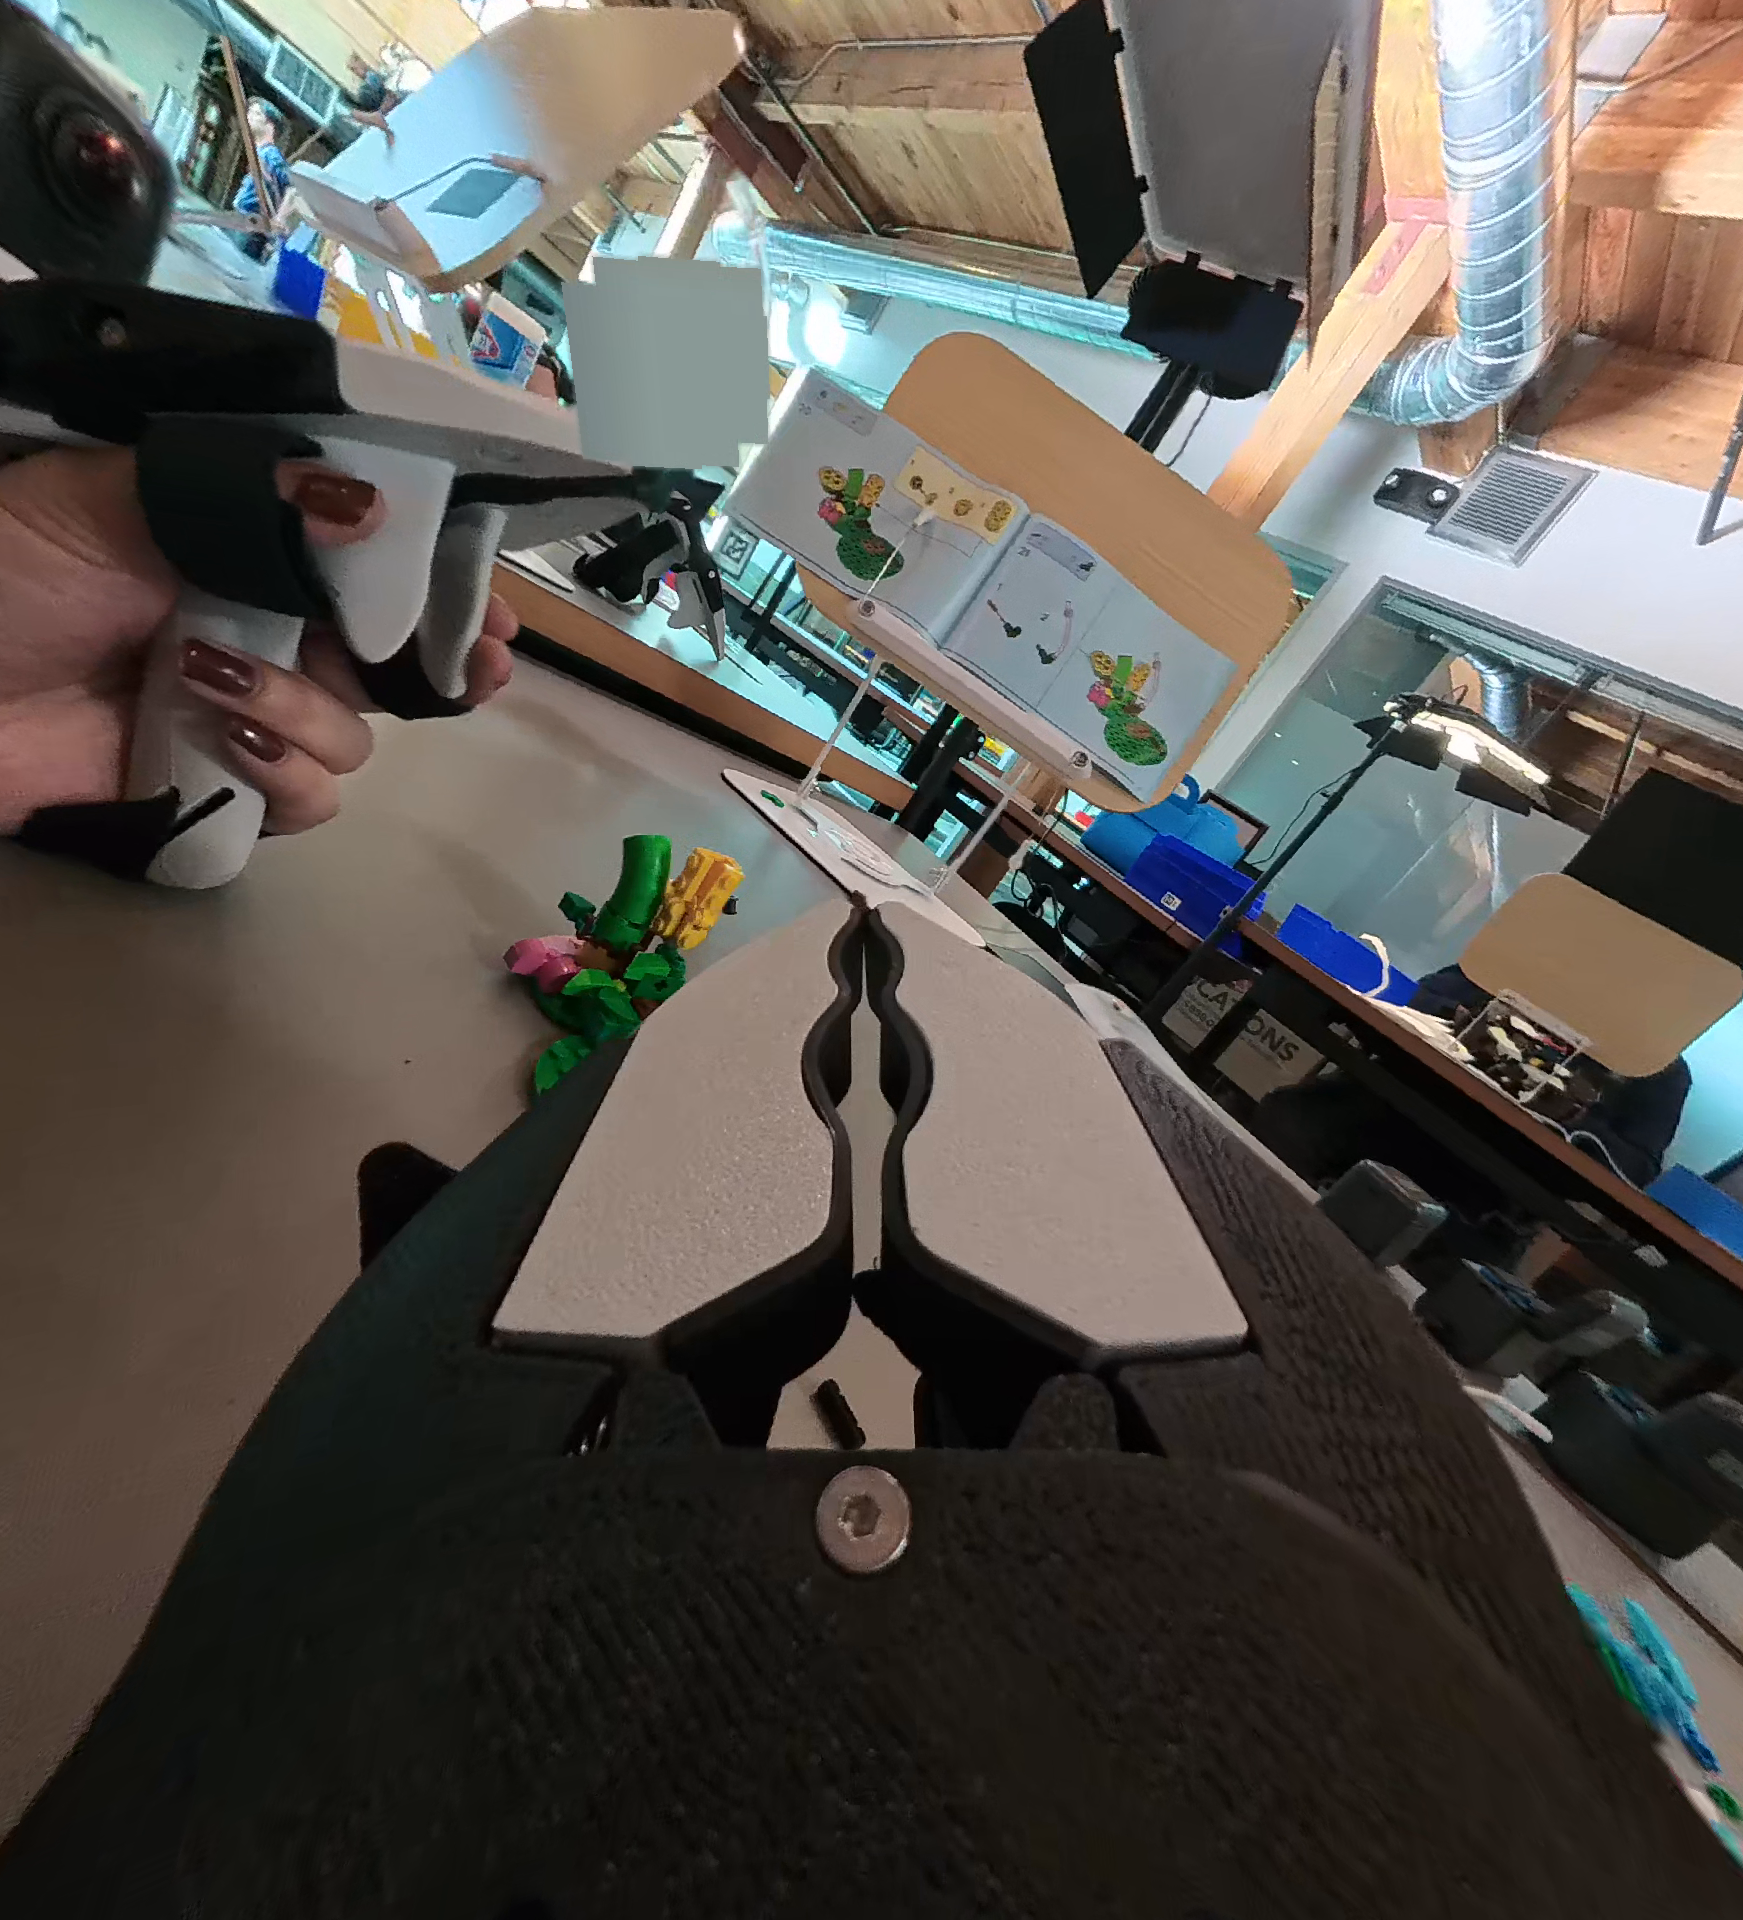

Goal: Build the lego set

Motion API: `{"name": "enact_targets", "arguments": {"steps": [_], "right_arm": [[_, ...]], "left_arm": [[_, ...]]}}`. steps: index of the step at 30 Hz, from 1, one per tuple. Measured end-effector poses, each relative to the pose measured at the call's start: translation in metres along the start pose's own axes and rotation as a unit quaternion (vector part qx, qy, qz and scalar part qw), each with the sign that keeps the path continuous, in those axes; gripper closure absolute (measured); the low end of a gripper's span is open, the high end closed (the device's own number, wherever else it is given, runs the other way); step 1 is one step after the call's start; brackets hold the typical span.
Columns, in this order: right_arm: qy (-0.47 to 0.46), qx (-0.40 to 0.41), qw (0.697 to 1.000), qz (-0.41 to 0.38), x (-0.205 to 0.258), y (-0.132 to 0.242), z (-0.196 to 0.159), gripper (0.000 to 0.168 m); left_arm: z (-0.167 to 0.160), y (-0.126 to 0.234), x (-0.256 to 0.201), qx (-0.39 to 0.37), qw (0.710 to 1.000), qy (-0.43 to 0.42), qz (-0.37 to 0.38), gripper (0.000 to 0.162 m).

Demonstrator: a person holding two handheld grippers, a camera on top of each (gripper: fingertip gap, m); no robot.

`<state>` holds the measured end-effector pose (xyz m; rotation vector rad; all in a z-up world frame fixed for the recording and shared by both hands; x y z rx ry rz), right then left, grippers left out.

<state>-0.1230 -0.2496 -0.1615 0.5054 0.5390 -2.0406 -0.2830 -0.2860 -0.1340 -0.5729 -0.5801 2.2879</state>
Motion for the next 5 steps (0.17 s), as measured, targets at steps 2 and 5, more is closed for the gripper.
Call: {"name": "enact_targets", "arguments": {"steps": [2, 5], "right_arm": [[0.014, 0.003, 1.0, 0.006, 0.0033, -0.0009, -0.0003, 0.168], [0.021, 0.005, 1.0, 0.01, 0.0051, -0.0013, -0.0006, 0.168]], "left_arm": [[-0.0007, -0.0006, -0.001, 0.003, 1.0, 0.009, -0.01, 0.155], [-0.0005, -0.0006, -0.0009, 0.003, 1.0, 0.013, -0.012, 0.155]]}}
Point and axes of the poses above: each gripper's, where its closed fingertips meet, y back along the fingers, z out of its top, x = y × z across the jaws, the point moved 4 cm from there along y, back along the fingers, and after that the axes turned 1 degree about x, right-handed, at the moved point
